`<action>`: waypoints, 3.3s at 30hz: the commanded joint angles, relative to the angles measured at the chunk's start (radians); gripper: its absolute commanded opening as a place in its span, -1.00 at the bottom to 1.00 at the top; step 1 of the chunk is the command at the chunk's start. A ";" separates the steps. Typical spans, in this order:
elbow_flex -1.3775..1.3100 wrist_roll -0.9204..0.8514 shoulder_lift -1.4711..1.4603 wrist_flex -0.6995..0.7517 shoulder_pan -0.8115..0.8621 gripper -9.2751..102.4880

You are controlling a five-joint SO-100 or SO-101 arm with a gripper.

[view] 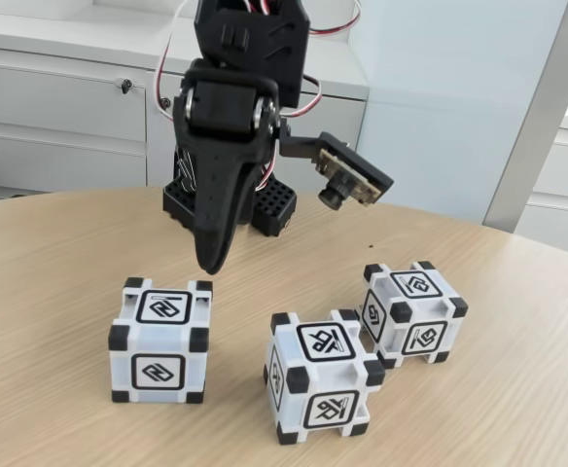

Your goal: Stack cubes from left to right.

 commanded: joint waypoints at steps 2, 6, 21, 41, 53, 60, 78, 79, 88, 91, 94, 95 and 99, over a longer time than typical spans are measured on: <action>-0.006 0.011 0.069 -0.017 -0.008 -0.83; -0.006 0.012 0.069 -0.017 -0.008 -0.83; -0.061 -0.146 0.063 -0.037 -0.008 -0.76; -0.701 0.014 -0.460 -0.097 -0.416 -0.52; -1.154 -0.623 -1.032 0.216 -0.660 -0.38; -1.138 -0.874 -1.046 0.253 -0.719 -0.22; -1.032 -1.213 -1.356 0.241 -0.701 -0.17; -1.032 -1.221 -1.371 0.241 -0.701 -0.17; -1.032 -1.207 -1.562 0.241 -0.701 -0.16; -1.039 -1.198 -1.621 0.239 -0.701 -0.14; -1.043 -1.197 -1.672 0.239 -0.701 -0.12; -1.045 -1.198 -1.689 0.239 -0.701 -0.12; -1.048 -1.192 -1.749 0.239 -0.701 -0.12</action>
